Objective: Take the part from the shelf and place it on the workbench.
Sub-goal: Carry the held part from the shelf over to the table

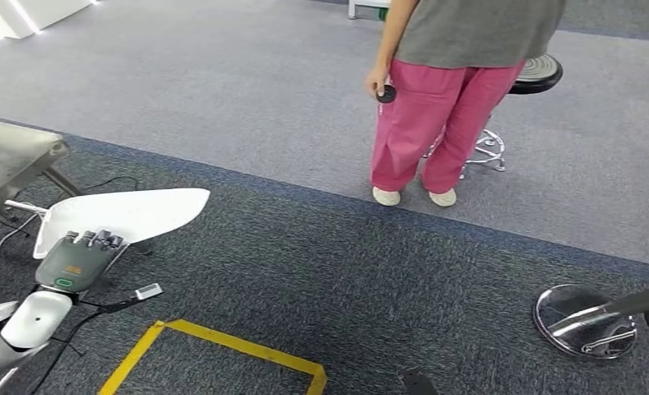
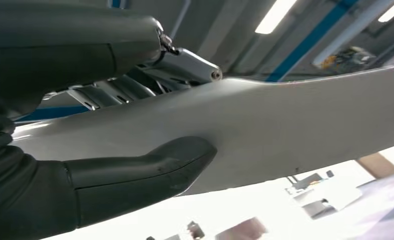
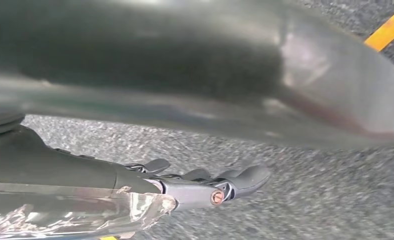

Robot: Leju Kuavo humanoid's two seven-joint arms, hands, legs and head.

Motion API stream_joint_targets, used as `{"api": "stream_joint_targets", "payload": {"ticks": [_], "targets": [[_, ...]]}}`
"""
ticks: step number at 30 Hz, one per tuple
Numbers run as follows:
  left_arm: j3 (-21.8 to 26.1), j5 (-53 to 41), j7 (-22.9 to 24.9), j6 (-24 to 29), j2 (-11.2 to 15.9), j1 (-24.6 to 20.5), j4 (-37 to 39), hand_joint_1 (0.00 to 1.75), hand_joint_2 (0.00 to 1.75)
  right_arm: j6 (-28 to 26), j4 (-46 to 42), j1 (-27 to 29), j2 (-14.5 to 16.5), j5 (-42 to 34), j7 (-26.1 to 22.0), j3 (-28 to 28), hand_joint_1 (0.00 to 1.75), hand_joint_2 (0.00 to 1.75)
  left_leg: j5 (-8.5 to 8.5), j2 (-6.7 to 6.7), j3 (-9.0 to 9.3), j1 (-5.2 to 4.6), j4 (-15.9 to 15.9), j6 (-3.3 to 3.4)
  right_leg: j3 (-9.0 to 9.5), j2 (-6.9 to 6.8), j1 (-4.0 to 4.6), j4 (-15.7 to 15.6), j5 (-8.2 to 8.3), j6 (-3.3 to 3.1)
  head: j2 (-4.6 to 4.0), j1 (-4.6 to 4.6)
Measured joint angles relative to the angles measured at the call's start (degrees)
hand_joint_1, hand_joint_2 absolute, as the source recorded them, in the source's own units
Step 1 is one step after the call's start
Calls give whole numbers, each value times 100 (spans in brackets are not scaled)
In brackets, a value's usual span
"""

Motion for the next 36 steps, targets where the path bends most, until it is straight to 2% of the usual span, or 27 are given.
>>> {"api": "stream_joint_targets", "payload": {"ticks": [2, 4, 5, 6, 7, 9, 11, 13, 14, 16, 17, 18, 19, 20, 21, 22, 23, 24, 26, 27, 28, 29, 31, 33, 34, 35, 36], "targets": [[38, 0, 0, 0, 30, 12, -34, 175, 175, 1, 0, -2, 8, 14, 3, 1, 0, 0, 7, -136, 12, 30, -9, 52, -283, 337, -16, 625, -305, 43, 0, 32], [54, 0, 0, 0, 34, 48, -61, 175, 175, 1, 0, 7, 11, 18, 13, 3, 0, 0, 7, -299, 12, 33, -7, 73, -678, 458, -19, 1362, -567, 54, 0, 50], [57, 0, 0, 0, 39, 75, -72, 175, 175, 1, 0, 10, 11, 18, 17, 3, 0, 0, 6, -385, 13, 34, -5, 74, -790, 473, -20, 1508, -558, 54, 0, 54], [60, 0, 0, 0, 45, 97, -77, 175, 175, 0, 0, 11, 11, 18, 21, 4, 0, 0, 6, -470, 16, 37, -2, 71, -793, 485, -24, 1422, -437, 48, 0, 55], [66, 0, 0, 0, 54, 111, -81, 175, 175, 0, 0, 10, 11, 18, 24, 3, 0, 0, 6, -555, 18, 44, 2, 64, -685, 520, -32, 1126, -232, 42, 0, 56], [84, 0, 0, -1, 66, 116, -96, 175, 175, 0, 0, 7, 14, 18, 30, 3, 0, 0, -1, -717, 11, 58, 25, 20, -328, 765, -80, 323, 152, 43, 0, 56], [102, 0, 0, -1, 84, 125, -113, 175, 175, -1, 0, 1, 22, 18, 34, 4, 0, 0, 13, -859, -20, 73, 32, -56, -111, 957, -105, -99, 272, 31, 0, 55], [107, 0, 0, 0, 122, 161, -120, 175, 175, -2, 0, -5, 29, 17, 35, 4, 0, 0, 48, -975, -49, 99, 5, -134, -78, 887, -89, -139, 277, -25, 0, 52], [107, 0, 0, 1, 142, 183, -122, 175, 175, -2, 0, -8, 32, 16, 35, 3, 0, 0, 40, -924, -64, 100, 12, -163, -72, 828, -86, -154, 292, -61, 0, 51], [111, 0, 0, 1, 166, 194, -127, 175, 175, -3, 0, -5, 39, 18, 34, 3, 0, 0, -152, -603, -210, 80, 301, -208, -57, 693, -90, -193, 314, -132, 0, 24], [114, 0, 0, 1, 162, 192, -133, 175, 175, -4, 0, 1, 41, 18, 34, 3, 0, 0, -333, -402, -366, 70, 632, -225, -52, 618, -81, -202, 312, -157, 0, 13], [115, 0, 0, 0, 154, 191, -137, 175, 175, -4, 0, 10, 43, 19, 34, 4, 0, 0, -523, -287, -560, 71, 1041, -242, -51, 538, -75, -205, 306, -175, 0, 3], [114, 0, 0, -1, 144, 201, -141, 175, 175, -4, 0, 17, 44, 20, 34, 4, 0, 0, -663, -241, -741, 78, 1414, -256, -50, 455, -71, -204, 299, -183, 0, 4], [113, 0, 0, -1, 137, 218, -144, 175, 175, -4, 0, 21, 44, 22, 35, 4, 0, 0, -708, -223, -848, 86, 1639, -268, -47, 374, -71, -204, 291, -187, 0, 2], [113, 0, 0, -2, 135, 232, -144, 175, 175, -4, 0, 22, 44, 24, 35, 4, 0, 0, -643, -211, -849, 92, 1644, -276, -42, 294, -73, -204, 283, -185, 0, 3], [116, 0, 0, -2, 137, 240, -145, 175, 175, -2, 0, 20, 44, 26, 35, 4, 0, 0, -487, -175, -731, 95, 1420, -282, -31, 216, -76, -204, 272, -176, 0, 2], [123, 0, 0, -2, 141, 242, -146, 175, 175, 0, 0, 18, 44, 28, 35, 4, 0, 0, -291, -82, -520, 95, 1039, -284, -13, 141, -78, -204, 257, -159, 0, 2], [133, 0, 0, -2, 143, 235, -147, 175, 175, 3, 0, 17, 44, 30, 35, 4, 0, 0, -139, 74, -291, 81, 620, -291, 5, 74, -63, -197, 235, -134, 0, -3], [151, 0, 0, -1, 141, 219, -156, 175, 175, 8, 0, 15, 45, 32, 38, 4, 0, 0, -14, 264, -9, 57, 99, -242, 35, -47, -20, -190, 189, -74, 0, -2], [154, 0, 0, -1, 139, 220, -160, 175, 175, 9, 0, 13, 45, 33, 41, 4, 0, 0, -30, 258, 18, 42, 28, -207, 55, -112, 0, -194, 170, -47, 0, 0], [154, 0, 0, -1, 142, 232, -163, 175, 175, 10, 0, 8, 46, 33, 45, 4, 0, 0, -32, 167, 10, 42, 23, -155, 78, -183, 3, -207, 155, -20, 0, 5], [154, 0, 0, 0, 146, 248, -164, 175, 175, 10, 0, 2, 46, 34, 49, 4, 0, 0, -29, 96, 10, 48, 14, -123, 93, -185, -7, -201, 133, 13, 0, 8], [156, 0, 0, 0, 150, 258, -164, 175, 175, 9, 0, -6, 46, 35, 52, 4, 0, 0, -18, -39, 20, 77, 2, -49, 0, 63, -34, 39, -26, 78, 0, 30], [156, 0, 0, 0, 133, 254, -164, 175, 175, 9, 0, 1, 46, 36, 53, 4, 0, 0, -17, -172, 22, 92, 0, 3, -350, 387, -50, 755, -366, 112, 0, 63], [153, 0, 0, 0, 122, 260, -164, 175, 175, 9, 0, 8, 46, 36, 55, 5, 0, 0, -17, -246, 21, 91, 1, 15, -565, 448, -49, 1157, -516, 115, 0, 69], [150, 0, 0, -1, 113, 270, -164, 175, 175, 9, 0, 14, 46, 36, 56, 5, 0, 0, -19, -328, 21, 88, 2, 20, -731, 471, -48, 1431, -580, 114, 0, 73], [147, 0, 0, -1, 110, 280, -164, 175, 175, 9, 0, 17, 46, 36, 57, 6, 0, 0, -20, -411, 23, 88, 4, 20, -800, 480, -48, 1493, -527, 107, 0, 73]]}}
